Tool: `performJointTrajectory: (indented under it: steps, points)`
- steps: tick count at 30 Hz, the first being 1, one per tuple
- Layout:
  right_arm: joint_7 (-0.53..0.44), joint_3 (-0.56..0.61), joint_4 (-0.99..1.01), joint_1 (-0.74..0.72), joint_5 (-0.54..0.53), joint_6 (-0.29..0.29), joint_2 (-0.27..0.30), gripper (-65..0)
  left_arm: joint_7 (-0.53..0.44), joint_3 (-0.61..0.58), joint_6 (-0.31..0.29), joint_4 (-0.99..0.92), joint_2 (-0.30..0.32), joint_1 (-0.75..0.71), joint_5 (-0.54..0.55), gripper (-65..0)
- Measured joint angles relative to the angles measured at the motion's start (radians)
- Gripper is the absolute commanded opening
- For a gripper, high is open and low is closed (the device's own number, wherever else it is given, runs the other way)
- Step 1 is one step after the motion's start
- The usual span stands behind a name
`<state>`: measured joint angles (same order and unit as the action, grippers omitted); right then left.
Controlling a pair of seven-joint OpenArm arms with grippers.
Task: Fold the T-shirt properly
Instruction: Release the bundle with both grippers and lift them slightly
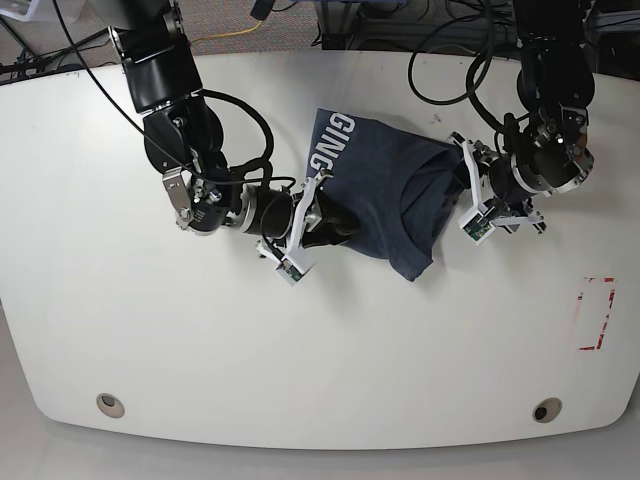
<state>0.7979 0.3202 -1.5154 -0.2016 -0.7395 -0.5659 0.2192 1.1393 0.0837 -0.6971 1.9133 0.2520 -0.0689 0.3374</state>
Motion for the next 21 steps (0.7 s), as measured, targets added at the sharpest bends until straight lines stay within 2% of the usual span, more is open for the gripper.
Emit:
performJointTrajectory:
  steps: [2,5,10,11,14,17,21]
  points:
    - [-0.011,0.000,0.019,0.008,0.010,-0.005,-0.012,-52.2,-0.004,0.000,0.000,-0.038,-0.003,0.002,0.003,-38.2]
    - [-0.017,-0.002,0.076,0.009,0.105,-0.004,-0.061,-52.2,-0.017,0.002,0.000,-0.150,-0.008,0.002,-0.003,-38.2]
    - [-0.114,-0.002,0.185,0.002,0.302,-0.019,-0.131,-52.5,-0.169,0.003,0.000,-0.309,-0.007,-0.003,-0.004,-38.2]
    - [-0.126,-0.002,0.210,-0.007,0.323,-0.042,-0.136,-52.5,-0.191,0.003,0.000,-0.333,-0.007,0.000,0.002,-38.2]
    - [-0.152,-0.009,0.274,-0.032,0.321,-0.101,-0.129,-52.6,-0.218,0.003,0.000,-0.375,0.009,0.007,0.032,-38.2]
    - [-0.168,-0.048,0.293,-0.038,0.314,-0.134,-0.104,-52.6,-0.220,0.001,-0.004,-0.394,0.032,0.031,0.037,-38.2]
    - [-0.169,-0.104,0.294,-0.036,0.314,-0.134,-0.078,-52.6,-0.220,0.001,-0.004,-0.424,0.058,0.056,0.036,-38.2]
